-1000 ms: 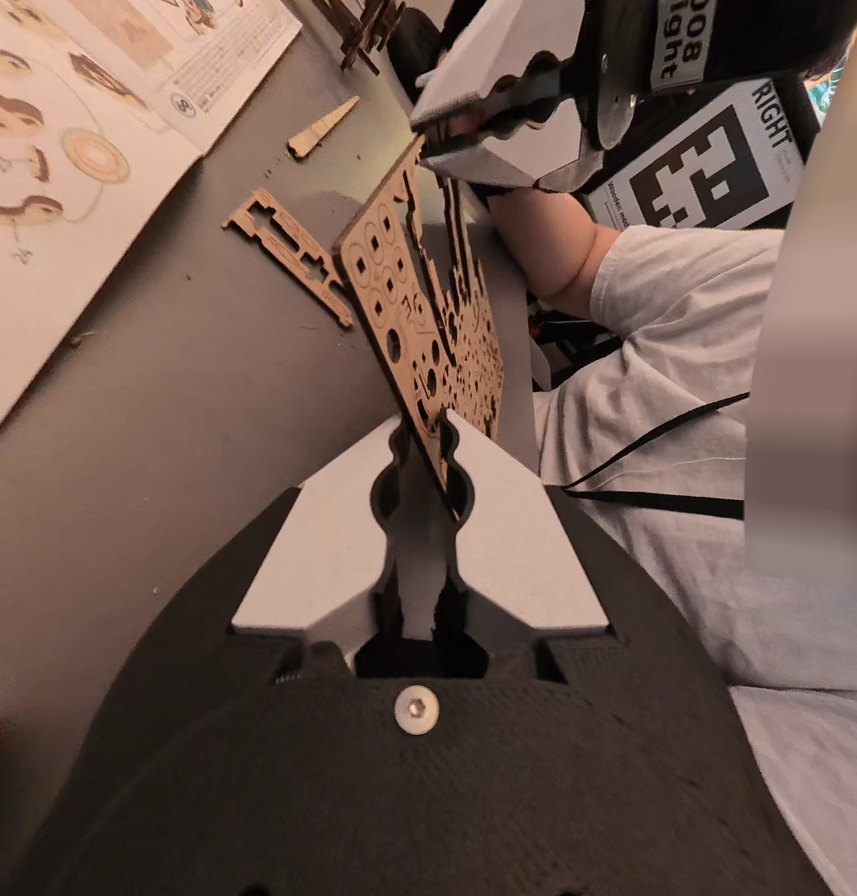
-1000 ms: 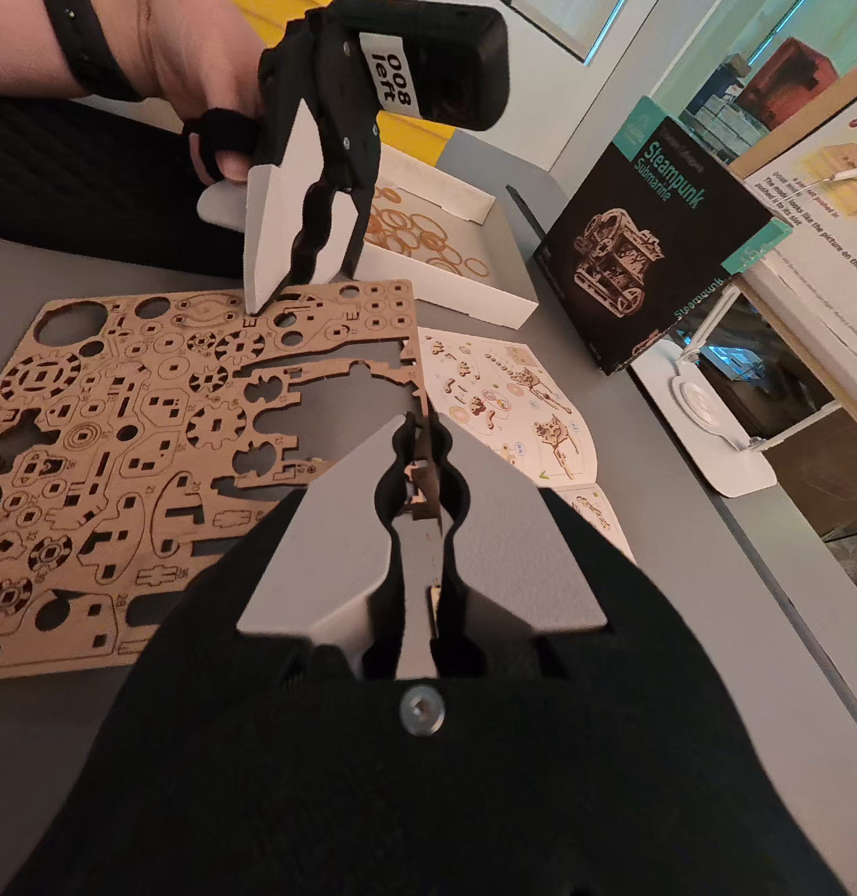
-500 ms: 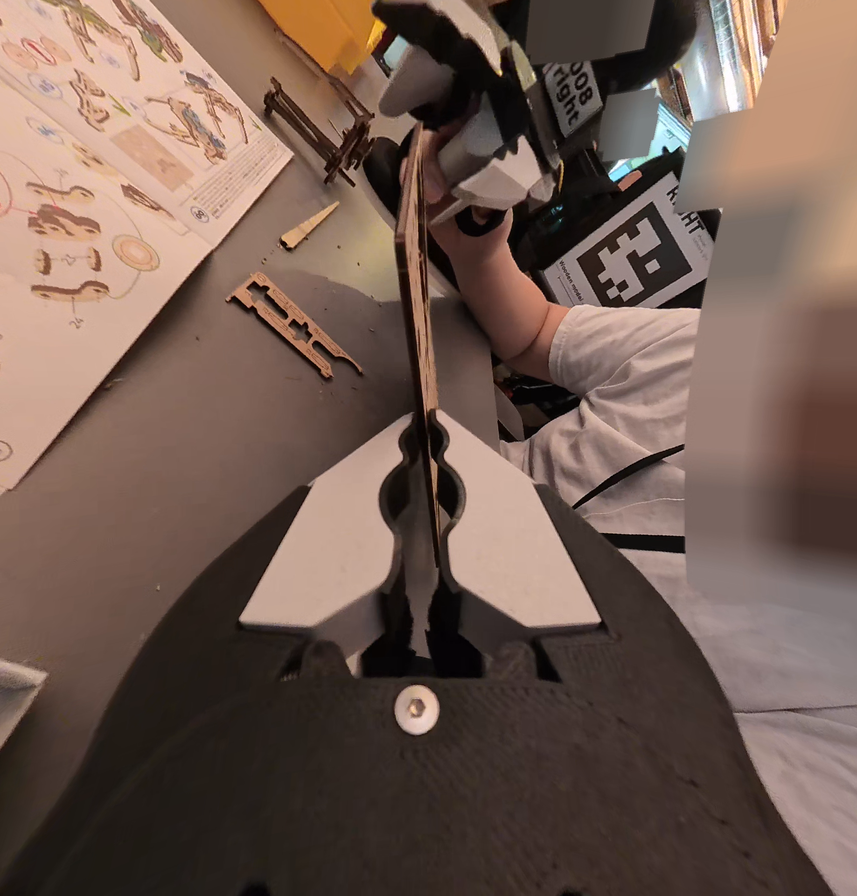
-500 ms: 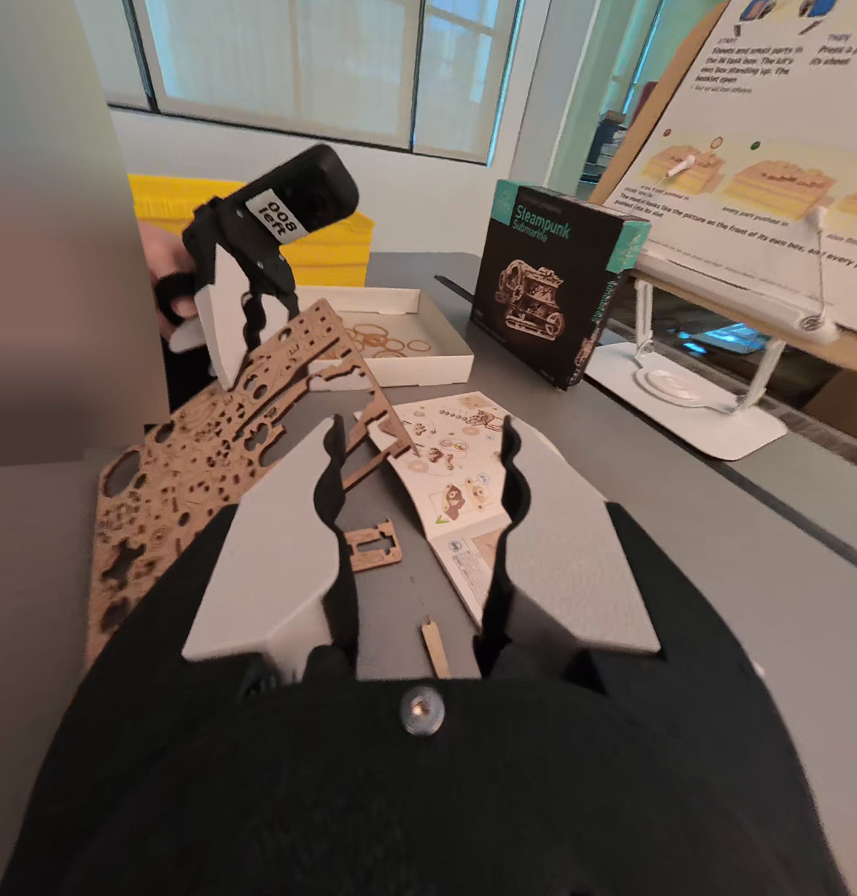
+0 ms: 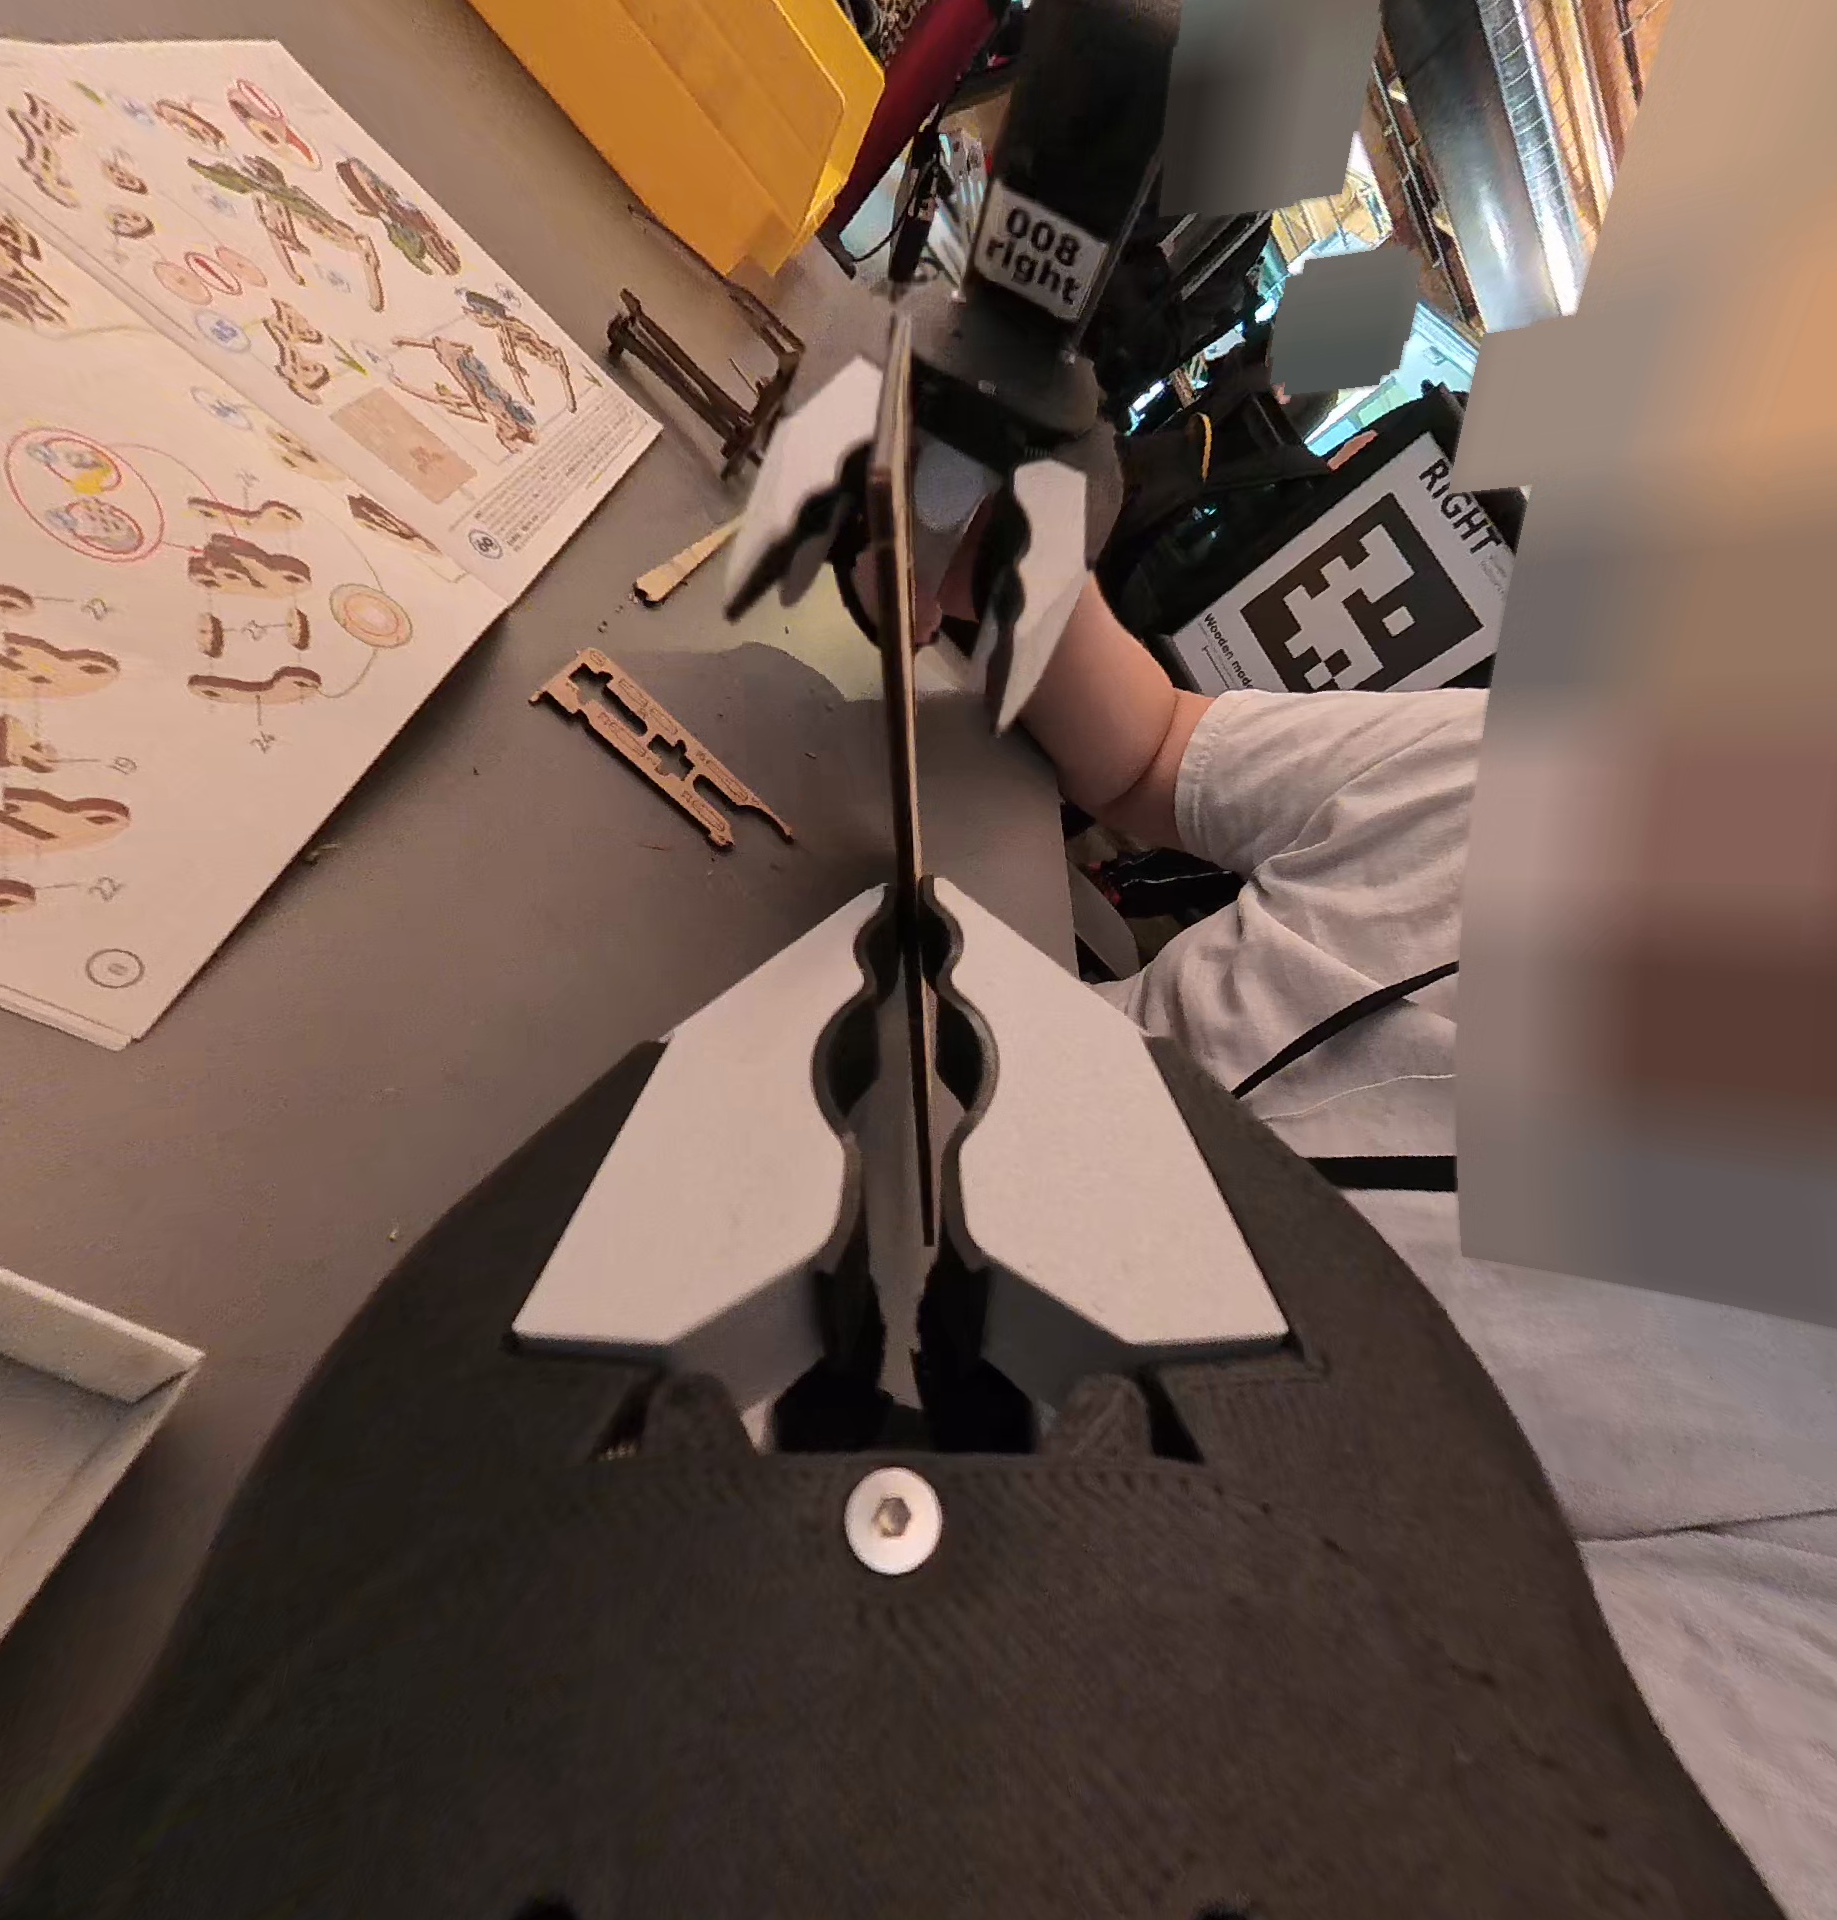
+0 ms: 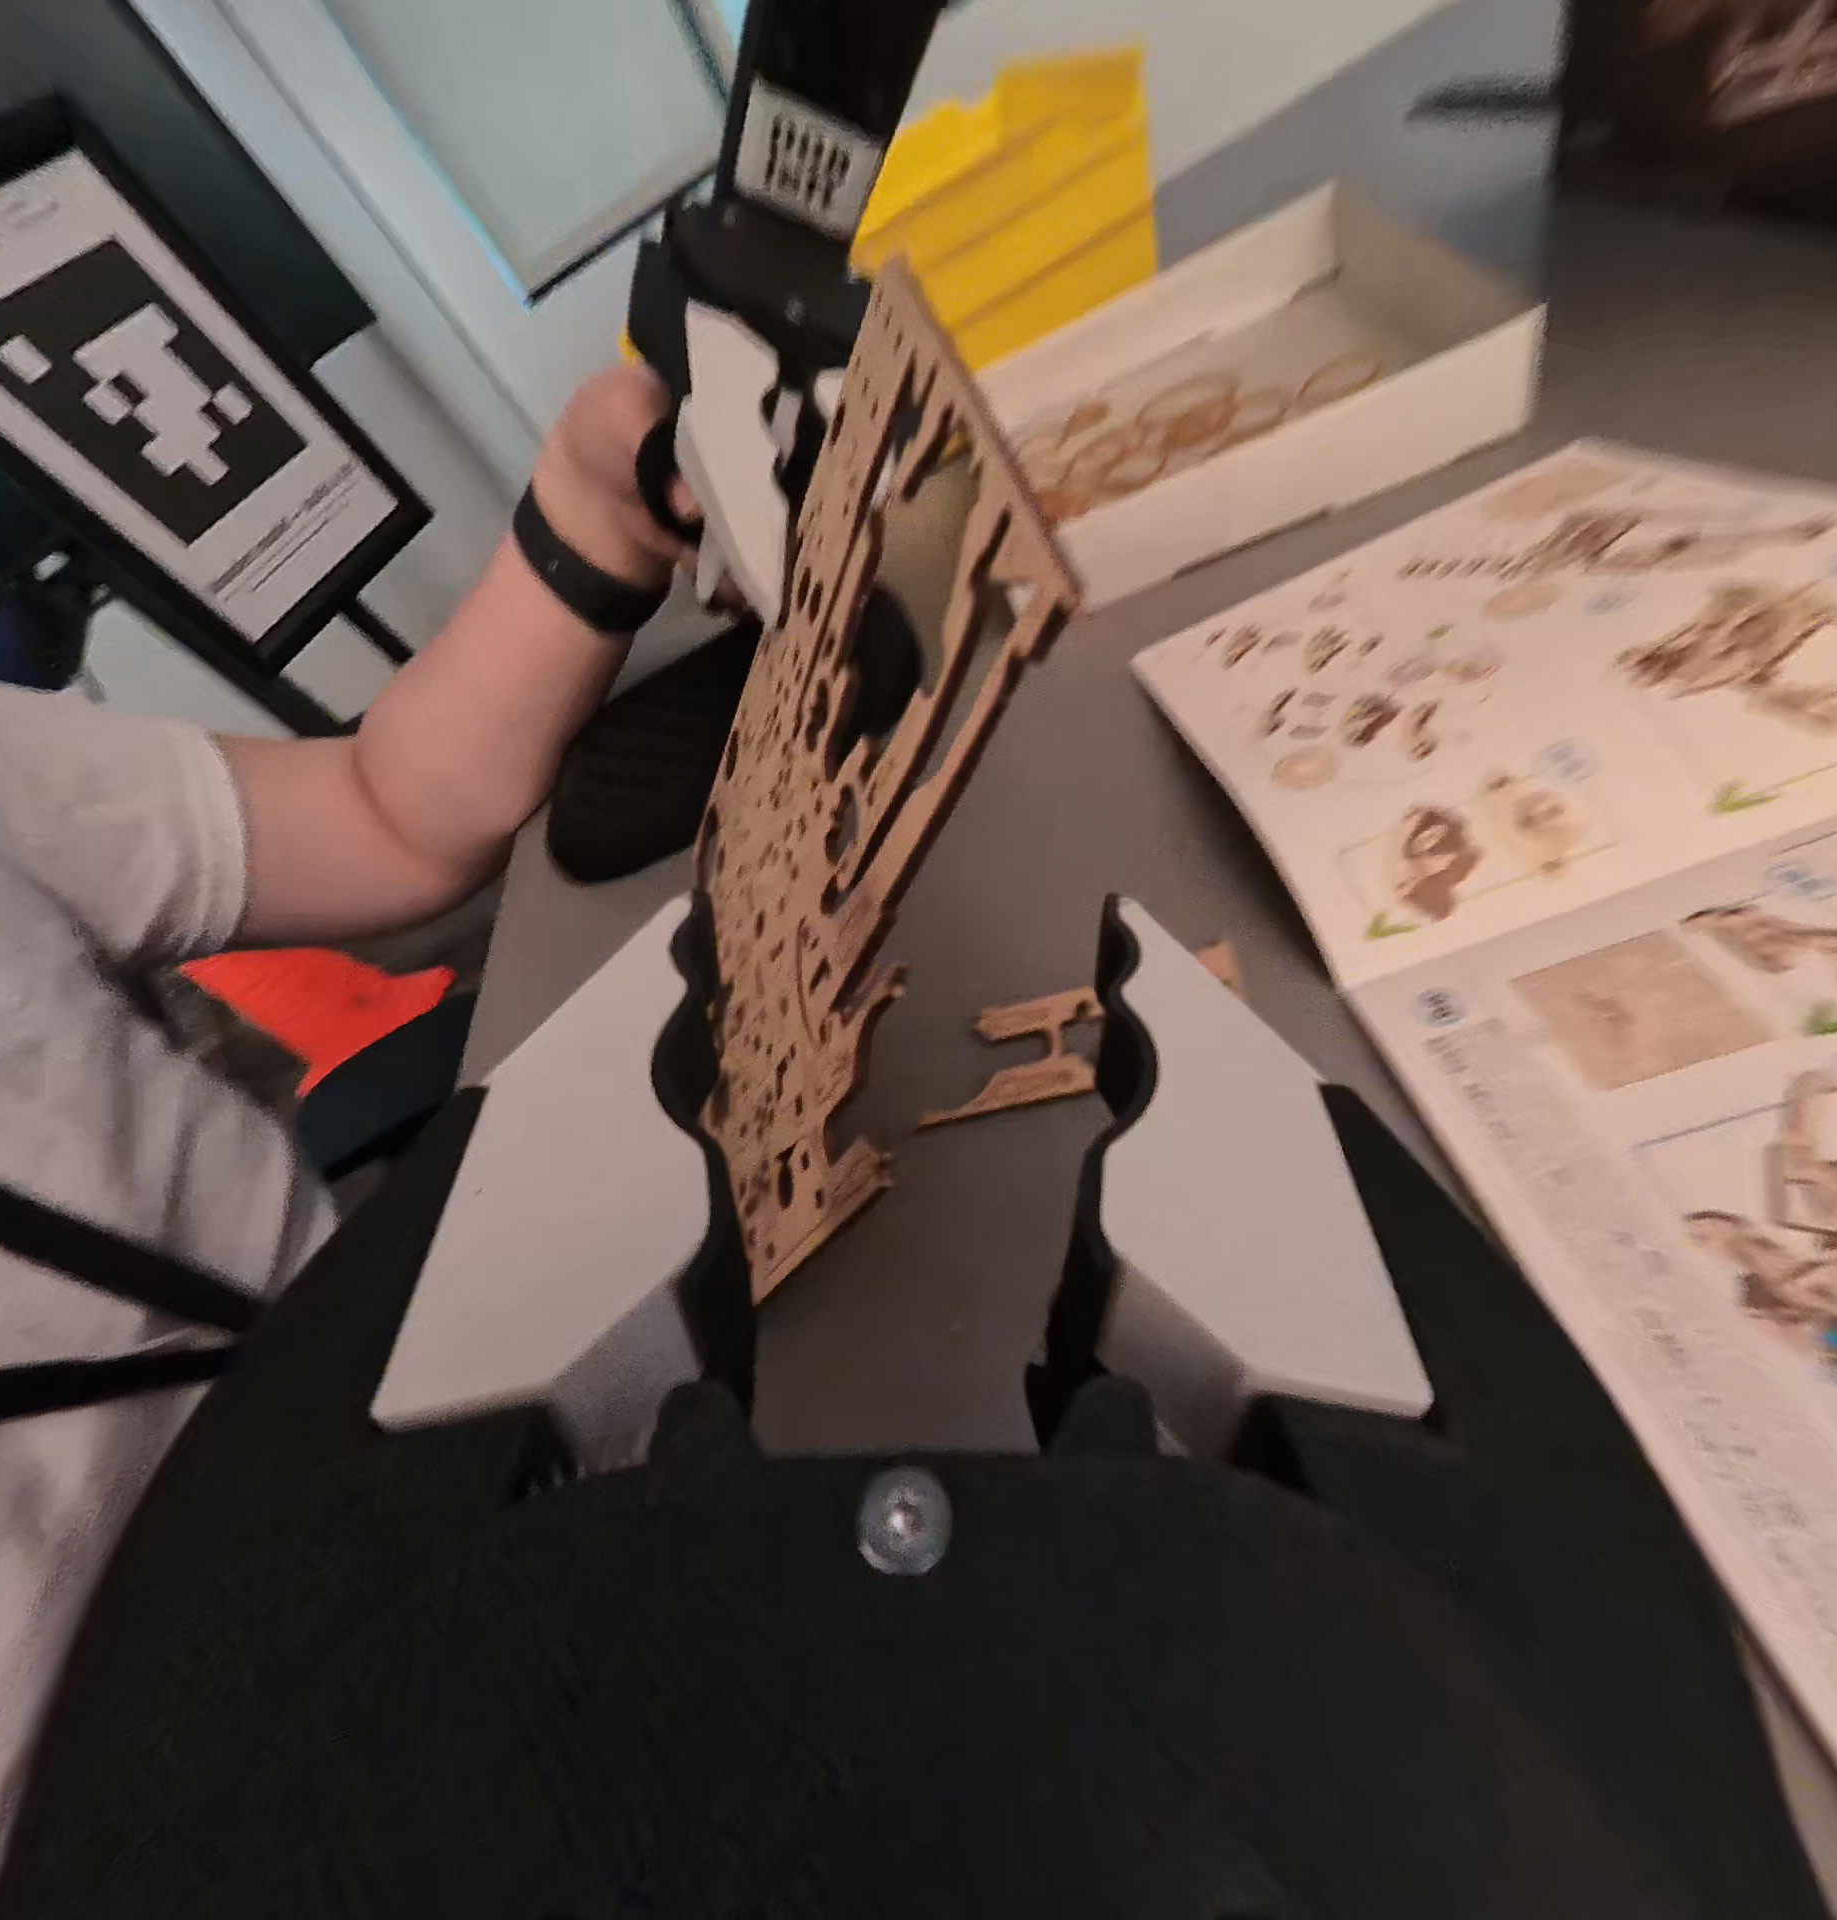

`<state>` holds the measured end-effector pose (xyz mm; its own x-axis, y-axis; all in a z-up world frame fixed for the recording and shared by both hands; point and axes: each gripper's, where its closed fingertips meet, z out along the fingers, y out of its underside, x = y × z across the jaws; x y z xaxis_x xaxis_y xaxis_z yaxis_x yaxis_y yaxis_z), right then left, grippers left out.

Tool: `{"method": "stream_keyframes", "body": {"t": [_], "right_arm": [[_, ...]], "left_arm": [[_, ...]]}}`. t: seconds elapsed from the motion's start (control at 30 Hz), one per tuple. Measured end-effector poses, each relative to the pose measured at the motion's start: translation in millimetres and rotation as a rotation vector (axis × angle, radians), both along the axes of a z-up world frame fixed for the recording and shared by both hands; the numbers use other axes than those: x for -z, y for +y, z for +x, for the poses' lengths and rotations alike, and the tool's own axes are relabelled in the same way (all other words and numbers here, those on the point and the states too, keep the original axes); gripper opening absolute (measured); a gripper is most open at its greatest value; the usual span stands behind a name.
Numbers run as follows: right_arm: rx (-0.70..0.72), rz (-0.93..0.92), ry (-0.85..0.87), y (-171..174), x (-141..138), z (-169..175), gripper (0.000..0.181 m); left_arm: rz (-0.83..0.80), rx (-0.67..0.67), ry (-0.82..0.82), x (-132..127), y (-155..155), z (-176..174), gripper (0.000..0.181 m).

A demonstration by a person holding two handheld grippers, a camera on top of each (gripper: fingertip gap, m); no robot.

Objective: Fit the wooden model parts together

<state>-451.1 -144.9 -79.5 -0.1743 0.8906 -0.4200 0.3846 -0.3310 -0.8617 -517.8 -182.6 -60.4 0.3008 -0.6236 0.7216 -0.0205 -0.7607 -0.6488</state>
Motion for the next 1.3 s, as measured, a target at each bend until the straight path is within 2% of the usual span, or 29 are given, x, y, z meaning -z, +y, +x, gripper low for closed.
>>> {"method": "stream_keyframes", "body": {"t": [0.07, 0.13, 0.3, 0.33, 0.53, 0.67, 0.73, 0.8, 0.97, 1.13, 1.3], "right_arm": [[-0.083, -0.047, -0.066, -14, 10, 2, 0.068], [-0.161, -0.098, -0.111, -28, 17, 4, 0.056], [-0.365, -0.234, -0.146, -67, 20, 8, 0.003], [-0.372, -0.237, -0.143, -71, 21, 6, 0.001], [-0.38, -0.214, -0.13, -78, 21, 5, 0.0], [-0.362, -0.173, -0.153, -76, 23, 7, 0.0], [-0.362, -0.169, -0.164, -77, 26, 7, 0.001], [-0.362, -0.197, -0.17, -79, 28, 6, 0.001], [-0.35, -0.218, -0.168, -78, 29, 4, 0.001], [-0.32, -0.187, -0.16, -70, 27, 3, 0.001], [-0.303, -0.19, -0.165, -63, 29, 4, 0.001]], "left_arm": [[0.002, 0.011, 0.013, 1, -2, 3, 0.0], [0.003, 0.04, 0.044, 4, -8, 6, 0.0], [0.129, 0.1, 0.134, -3, -27, 1, 0.0], [0.147, 0.115, 0.146, -3, -30, 0, 0.001], [0.127, 0.153, 0.091, -6, -36, 1, 0.002], [0.079, 0.175, 0.046, -4, -37, 7, 0.019], [0.046, 0.186, 0.068, 5, -39, 6, 0.023], [0.037, 0.172, 0.113, 16, -37, 3, 0.023], [0.061, 0.144, 0.134, 22, -31, 1, 0.02], [0.086, 0.174, 0.185, 34, -35, 7, 0.015], [0.022, 0.168, 0.172, 40, -35, 8, 0.004]]}}
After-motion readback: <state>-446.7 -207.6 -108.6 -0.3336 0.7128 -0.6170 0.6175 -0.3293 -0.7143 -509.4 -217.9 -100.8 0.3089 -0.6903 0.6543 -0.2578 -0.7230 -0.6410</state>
